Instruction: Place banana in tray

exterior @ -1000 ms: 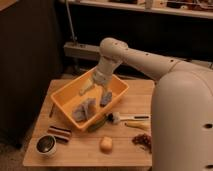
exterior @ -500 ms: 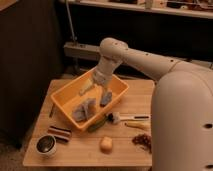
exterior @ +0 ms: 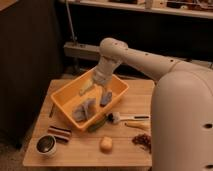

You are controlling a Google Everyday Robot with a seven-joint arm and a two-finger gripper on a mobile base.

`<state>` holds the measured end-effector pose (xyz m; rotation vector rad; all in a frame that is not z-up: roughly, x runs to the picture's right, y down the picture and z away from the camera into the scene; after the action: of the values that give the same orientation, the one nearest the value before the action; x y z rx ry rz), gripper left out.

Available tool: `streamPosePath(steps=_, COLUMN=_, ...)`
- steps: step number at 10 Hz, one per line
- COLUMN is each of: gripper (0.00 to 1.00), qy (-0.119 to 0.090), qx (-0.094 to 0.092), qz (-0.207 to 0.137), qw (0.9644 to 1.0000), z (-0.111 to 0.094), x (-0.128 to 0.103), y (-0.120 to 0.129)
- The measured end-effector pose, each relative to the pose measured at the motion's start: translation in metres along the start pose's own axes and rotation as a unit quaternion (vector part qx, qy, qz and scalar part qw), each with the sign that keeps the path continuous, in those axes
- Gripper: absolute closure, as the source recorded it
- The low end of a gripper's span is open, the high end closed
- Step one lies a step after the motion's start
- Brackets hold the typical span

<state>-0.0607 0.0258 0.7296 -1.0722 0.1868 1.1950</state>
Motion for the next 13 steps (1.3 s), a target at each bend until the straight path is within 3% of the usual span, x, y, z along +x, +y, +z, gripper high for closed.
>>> streamPosePath(steps=3, gripper=0.2, qy=-0.014, qx=0.047, qz=-0.02, qw=0.9986, z=-0.018, x=0.025, y=-0.011)
streamPosePath(steps=5, gripper=0.2, qy=-0.043, qx=0.079, qz=-0.029, qw=0.9955, z=-0.039, x=0.061, y=-0.031)
streamPosePath(steps=7, gripper=0.2, qy=-0.08, qx=0.098, qz=-0.025, qw=0.9916, z=-0.061, x=0.104, y=-0.06)
streamPosePath(steps=9, gripper=0.2, qy=-0.089, qx=0.105, qz=-0.02, qw=0.9902, z=-0.067, x=0.121, y=-0.071)
streamPosePath(steps=13, gripper=0.2, qy=-0.091, qx=0.103, qz=-0.03, qw=0.9901, z=-0.065, x=0.119, y=-0.072)
